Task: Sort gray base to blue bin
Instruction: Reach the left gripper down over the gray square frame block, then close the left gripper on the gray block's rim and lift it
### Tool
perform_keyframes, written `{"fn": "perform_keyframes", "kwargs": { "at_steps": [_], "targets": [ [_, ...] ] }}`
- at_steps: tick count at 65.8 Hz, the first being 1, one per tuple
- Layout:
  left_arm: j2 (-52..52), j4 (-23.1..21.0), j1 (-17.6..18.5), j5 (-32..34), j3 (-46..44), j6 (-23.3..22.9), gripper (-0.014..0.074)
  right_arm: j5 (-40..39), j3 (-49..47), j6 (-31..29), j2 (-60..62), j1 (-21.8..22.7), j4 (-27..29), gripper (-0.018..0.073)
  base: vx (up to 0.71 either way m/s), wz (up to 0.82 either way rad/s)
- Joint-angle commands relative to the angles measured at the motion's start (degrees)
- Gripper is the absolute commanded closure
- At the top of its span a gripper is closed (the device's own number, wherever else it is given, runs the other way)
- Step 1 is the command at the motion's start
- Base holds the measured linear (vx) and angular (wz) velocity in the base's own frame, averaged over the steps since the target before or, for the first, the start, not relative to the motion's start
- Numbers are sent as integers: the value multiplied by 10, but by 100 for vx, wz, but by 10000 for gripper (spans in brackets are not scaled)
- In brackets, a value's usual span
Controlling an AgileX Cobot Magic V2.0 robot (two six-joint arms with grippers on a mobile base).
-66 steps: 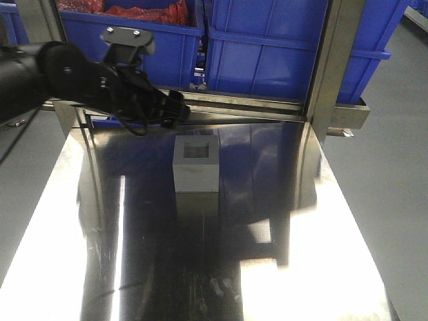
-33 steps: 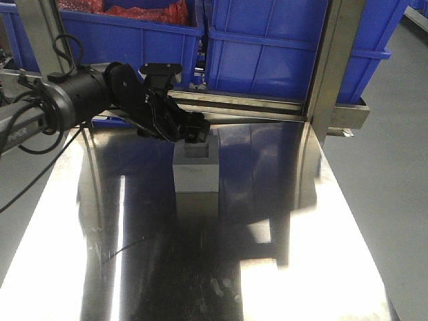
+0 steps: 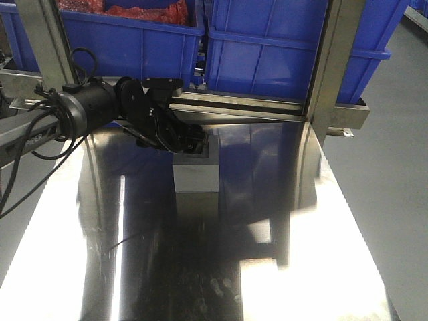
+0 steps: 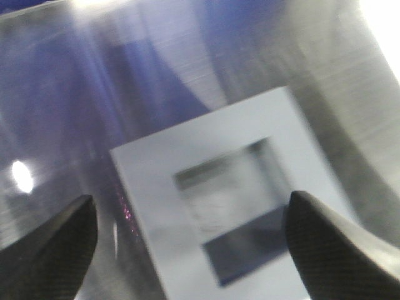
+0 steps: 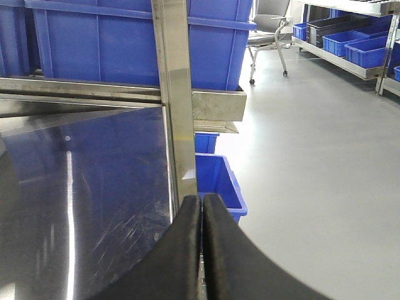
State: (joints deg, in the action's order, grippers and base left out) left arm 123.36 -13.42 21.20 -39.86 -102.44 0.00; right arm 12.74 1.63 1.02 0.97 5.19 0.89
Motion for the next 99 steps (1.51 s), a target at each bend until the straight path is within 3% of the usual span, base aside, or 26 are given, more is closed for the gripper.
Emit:
{"fn": "perform_keyframes", "kwargs": {
  "at_steps": [1,40,76,89,99],
  "targets": [
    [-27,0,2,20,-18,-10,4,-43,1,-3,1,0,-2,564,0,0],
    [-17,11,2,7,-18,-10,25,-43,1,-3,1,0,-2,564,0,0],
    [-18,15,2,3,-18,-9,514,-43,1,-3,1,0,-2,564,0,0],
    [-21,15,2,8,-18,-9,605,-43,1,-3,1,0,-2,564,0,0],
    [-36,15,2,20,-18,-3,605,-43,1,-3,1,0,-2,564,0,0]
  ]
}}
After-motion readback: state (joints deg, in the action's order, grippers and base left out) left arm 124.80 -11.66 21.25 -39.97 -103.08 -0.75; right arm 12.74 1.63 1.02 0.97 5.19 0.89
